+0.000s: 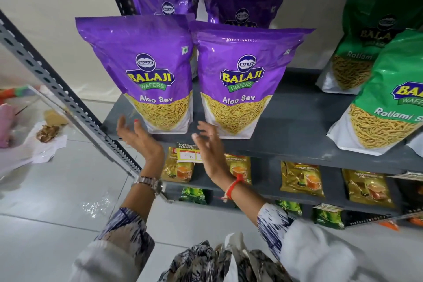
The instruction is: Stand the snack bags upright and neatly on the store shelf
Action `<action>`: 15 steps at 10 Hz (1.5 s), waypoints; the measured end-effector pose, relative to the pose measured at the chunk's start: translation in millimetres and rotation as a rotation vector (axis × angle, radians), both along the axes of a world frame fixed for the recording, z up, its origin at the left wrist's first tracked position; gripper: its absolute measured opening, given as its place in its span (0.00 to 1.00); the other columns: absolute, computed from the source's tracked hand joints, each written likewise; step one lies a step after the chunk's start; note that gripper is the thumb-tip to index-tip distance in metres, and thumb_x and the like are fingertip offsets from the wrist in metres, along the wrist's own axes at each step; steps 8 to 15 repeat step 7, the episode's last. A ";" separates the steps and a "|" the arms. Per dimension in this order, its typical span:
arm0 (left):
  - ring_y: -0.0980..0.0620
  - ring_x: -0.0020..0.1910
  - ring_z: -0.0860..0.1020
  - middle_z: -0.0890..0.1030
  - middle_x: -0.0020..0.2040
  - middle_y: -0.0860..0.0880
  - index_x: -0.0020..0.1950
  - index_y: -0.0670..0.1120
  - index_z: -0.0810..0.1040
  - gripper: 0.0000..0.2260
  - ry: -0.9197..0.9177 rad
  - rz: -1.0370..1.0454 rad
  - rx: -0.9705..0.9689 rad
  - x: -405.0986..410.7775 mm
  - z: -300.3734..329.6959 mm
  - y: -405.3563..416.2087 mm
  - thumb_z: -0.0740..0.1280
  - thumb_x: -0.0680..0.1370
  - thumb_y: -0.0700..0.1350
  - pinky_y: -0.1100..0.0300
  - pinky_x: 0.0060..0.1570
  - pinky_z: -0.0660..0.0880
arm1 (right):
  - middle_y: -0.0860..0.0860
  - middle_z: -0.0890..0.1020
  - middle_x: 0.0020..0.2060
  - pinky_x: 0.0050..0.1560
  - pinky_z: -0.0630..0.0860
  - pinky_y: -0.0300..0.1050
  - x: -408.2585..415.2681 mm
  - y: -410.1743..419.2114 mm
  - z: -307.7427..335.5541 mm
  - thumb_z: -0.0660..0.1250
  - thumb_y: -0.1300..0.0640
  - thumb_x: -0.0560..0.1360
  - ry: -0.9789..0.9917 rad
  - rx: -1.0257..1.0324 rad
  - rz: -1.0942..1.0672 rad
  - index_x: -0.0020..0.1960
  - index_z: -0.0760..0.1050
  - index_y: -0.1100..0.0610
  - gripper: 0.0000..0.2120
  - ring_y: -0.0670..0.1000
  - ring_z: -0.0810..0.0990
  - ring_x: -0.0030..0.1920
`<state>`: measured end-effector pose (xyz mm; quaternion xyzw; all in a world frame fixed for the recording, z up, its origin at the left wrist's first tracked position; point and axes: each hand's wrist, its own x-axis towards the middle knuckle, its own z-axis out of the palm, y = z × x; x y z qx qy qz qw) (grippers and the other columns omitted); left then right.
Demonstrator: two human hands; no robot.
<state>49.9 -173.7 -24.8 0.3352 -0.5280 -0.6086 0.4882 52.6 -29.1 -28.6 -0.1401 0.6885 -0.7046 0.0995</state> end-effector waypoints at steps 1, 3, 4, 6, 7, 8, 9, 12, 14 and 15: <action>0.55 0.66 0.64 0.61 0.73 0.48 0.72 0.48 0.57 0.20 0.005 -0.187 0.142 -12.2 3.7 -28.1 0.52 0.79 0.47 0.70 0.59 0.67 | 0.52 0.66 0.70 0.68 0.64 0.37 -10.2 -24.7 10.0 0.61 0.45 0.72 -0.088 0.044 0.075 0.73 0.57 0.55 0.33 0.47 0.66 0.68; 0.60 0.58 0.76 0.74 0.65 0.52 0.72 0.50 0.61 0.24 -0.141 -0.491 0.143 -20.6 -3.7 -43.4 0.48 0.79 0.59 0.61 0.61 0.74 | 0.52 0.55 0.77 0.72 0.52 0.42 -35.5 -47.8 19.2 0.59 0.45 0.76 -0.173 0.016 0.011 0.76 0.49 0.56 0.35 0.48 0.54 0.76; 0.64 0.52 0.78 0.77 0.58 0.56 0.71 0.49 0.63 0.24 -0.139 -0.546 0.141 -22.8 -4.2 -46.6 0.46 0.79 0.59 0.68 0.52 0.76 | 0.55 0.61 0.75 0.74 0.57 0.49 -38.2 -53.3 17.2 0.59 0.43 0.74 -0.194 -0.004 0.049 0.74 0.55 0.58 0.34 0.52 0.60 0.75; 0.66 0.51 0.77 0.77 0.57 0.56 0.71 0.48 0.63 0.25 -0.145 -0.559 0.158 -23.0 -0.7 -48.8 0.45 0.79 0.59 0.72 0.45 0.75 | 0.55 0.65 0.73 0.70 0.60 0.45 -35.0 -53.6 21.1 0.59 0.41 0.72 -0.192 0.010 0.045 0.72 0.57 0.56 0.34 0.50 0.64 0.71; 0.66 0.54 0.76 0.74 0.62 0.54 0.73 0.50 0.59 0.23 -0.076 -0.492 0.133 -18.2 5.0 -39.5 0.47 0.79 0.57 0.68 0.53 0.75 | 0.54 0.64 0.74 0.70 0.60 0.44 -30.5 -50.0 19.5 0.60 0.42 0.74 -0.164 -0.031 0.043 0.73 0.57 0.55 0.33 0.47 0.63 0.71; 0.66 0.54 0.76 0.74 0.62 0.54 0.73 0.50 0.59 0.23 -0.076 -0.492 0.133 -18.2 5.0 -39.5 0.47 0.79 0.57 0.68 0.53 0.75 | 0.54 0.64 0.74 0.70 0.60 0.44 -30.5 -50.0 19.5 0.60 0.42 0.74 -0.164 -0.031 0.043 0.73 0.57 0.55 0.33 0.47 0.63 0.71; 0.66 0.54 0.76 0.74 0.62 0.54 0.73 0.50 0.59 0.23 -0.076 -0.492 0.133 -18.2 5.0 -39.5 0.47 0.79 0.57 0.68 0.53 0.75 | 0.54 0.64 0.74 0.70 0.60 0.44 -30.5 -50.0 19.5 0.60 0.42 0.74 -0.164 -0.031 0.043 0.73 0.57 0.55 0.33 0.47 0.63 0.71; 0.66 0.54 0.76 0.74 0.62 0.54 0.73 0.50 0.59 0.23 -0.076 -0.492 0.133 -18.2 5.0 -39.5 0.47 0.79 0.57 0.68 0.53 0.75 | 0.54 0.64 0.74 0.70 0.60 0.44 -30.5 -50.0 19.5 0.60 0.42 0.74 -0.164 -0.031 0.043 0.73 0.57 0.55 0.33 0.47 0.63 0.71; 0.66 0.54 0.76 0.74 0.62 0.54 0.73 0.50 0.59 0.23 -0.076 -0.492 0.133 -18.2 5.0 -39.5 0.47 0.79 0.57 0.68 0.53 0.75 | 0.54 0.64 0.74 0.70 0.60 0.44 -30.5 -50.0 19.5 0.60 0.42 0.74 -0.164 -0.031 0.043 0.73 0.57 0.55 0.33 0.47 0.63 0.71; 0.66 0.54 0.76 0.74 0.62 0.54 0.73 0.50 0.59 0.23 -0.076 -0.492 0.133 -18.2 5.0 -39.5 0.47 0.79 0.57 0.68 0.53 0.75 | 0.54 0.64 0.74 0.70 0.60 0.44 -30.5 -50.0 19.5 0.60 0.42 0.74 -0.164 -0.031 0.043 0.73 0.57 0.55 0.33 0.47 0.63 0.71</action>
